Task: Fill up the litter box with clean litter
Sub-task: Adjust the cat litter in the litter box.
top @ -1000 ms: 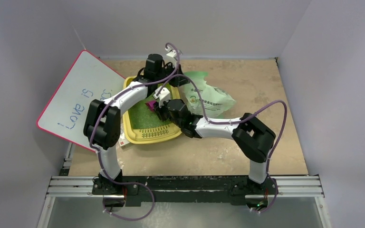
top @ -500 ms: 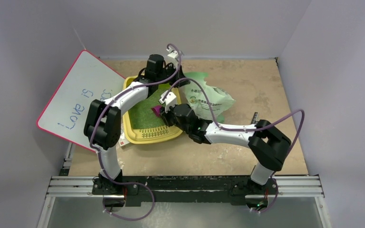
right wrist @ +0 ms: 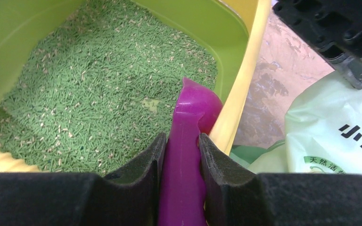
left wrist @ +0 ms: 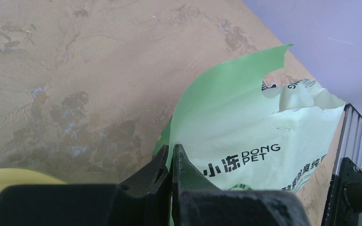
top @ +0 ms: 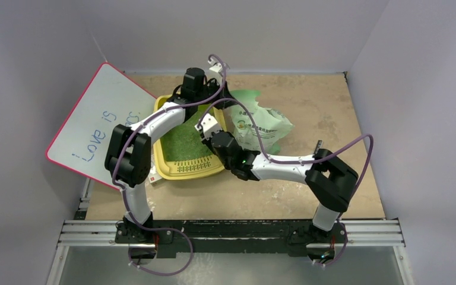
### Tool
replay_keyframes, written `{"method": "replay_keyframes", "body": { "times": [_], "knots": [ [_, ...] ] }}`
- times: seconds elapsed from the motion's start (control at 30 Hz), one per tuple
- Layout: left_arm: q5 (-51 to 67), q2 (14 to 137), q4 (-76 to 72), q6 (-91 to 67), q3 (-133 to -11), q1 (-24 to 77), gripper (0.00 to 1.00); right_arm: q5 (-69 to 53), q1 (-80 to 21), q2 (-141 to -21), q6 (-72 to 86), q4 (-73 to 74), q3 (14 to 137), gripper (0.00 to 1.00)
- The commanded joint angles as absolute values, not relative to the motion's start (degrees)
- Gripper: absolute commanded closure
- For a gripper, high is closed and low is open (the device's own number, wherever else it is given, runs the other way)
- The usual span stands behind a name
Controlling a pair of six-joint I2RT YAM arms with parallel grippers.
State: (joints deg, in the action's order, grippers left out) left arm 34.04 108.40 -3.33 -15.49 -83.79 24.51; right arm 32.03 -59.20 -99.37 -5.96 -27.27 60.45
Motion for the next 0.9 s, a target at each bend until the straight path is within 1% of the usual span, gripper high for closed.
{"method": "replay_keyframes", "body": {
  "times": [0.0, 0.13, 0.27, 0.37, 0.6, 0.7, 0.77, 0.87],
  "knots": [
    [33.88, 107.14, -5.72, -15.73, -83.60, 24.70, 1.00, 32.88, -60.47, -98.79, -7.72, -26.93, 63.06, 1.00],
    [34.01, 107.00, -5.52, -15.73, -83.36, 24.70, 1.00, 24.82, -60.47, -99.00, -3.67, -21.67, 65.58, 1.00],
    [33.86, 106.66, -5.79, -15.73, -83.01, 24.83, 1.00, 19.45, -60.64, -94.74, 0.82, -25.01, 62.72, 1.00],
    [33.89, 106.56, -5.99, -15.90, -82.89, 24.94, 1.00, 19.00, -60.58, -91.08, 1.70, -26.60, 61.16, 1.00],
    [34.95, 106.04, -7.37, -15.91, -82.41, 25.22, 1.00, 13.78, -60.27, -84.13, 6.52, -16.63, 63.88, 1.00],
    [35.61, 105.69, -7.56, -15.60, -82.34, 25.46, 1.00, 11.80, -59.64, -81.40, 10.22, -8.99, 65.00, 1.00],
    [35.62, 105.35, -7.56, -15.24, -82.04, 25.62, 1.00, 10.86, -59.19, -78.82, 12.93, -6.95, 62.95, 1.00],
    [35.74, 105.14, -7.69, -15.12, -82.05, 25.83, 1.00, 5.32, -56.22, -74.98, 18.17, -5.52, 60.08, 1.00]
  ]
}}
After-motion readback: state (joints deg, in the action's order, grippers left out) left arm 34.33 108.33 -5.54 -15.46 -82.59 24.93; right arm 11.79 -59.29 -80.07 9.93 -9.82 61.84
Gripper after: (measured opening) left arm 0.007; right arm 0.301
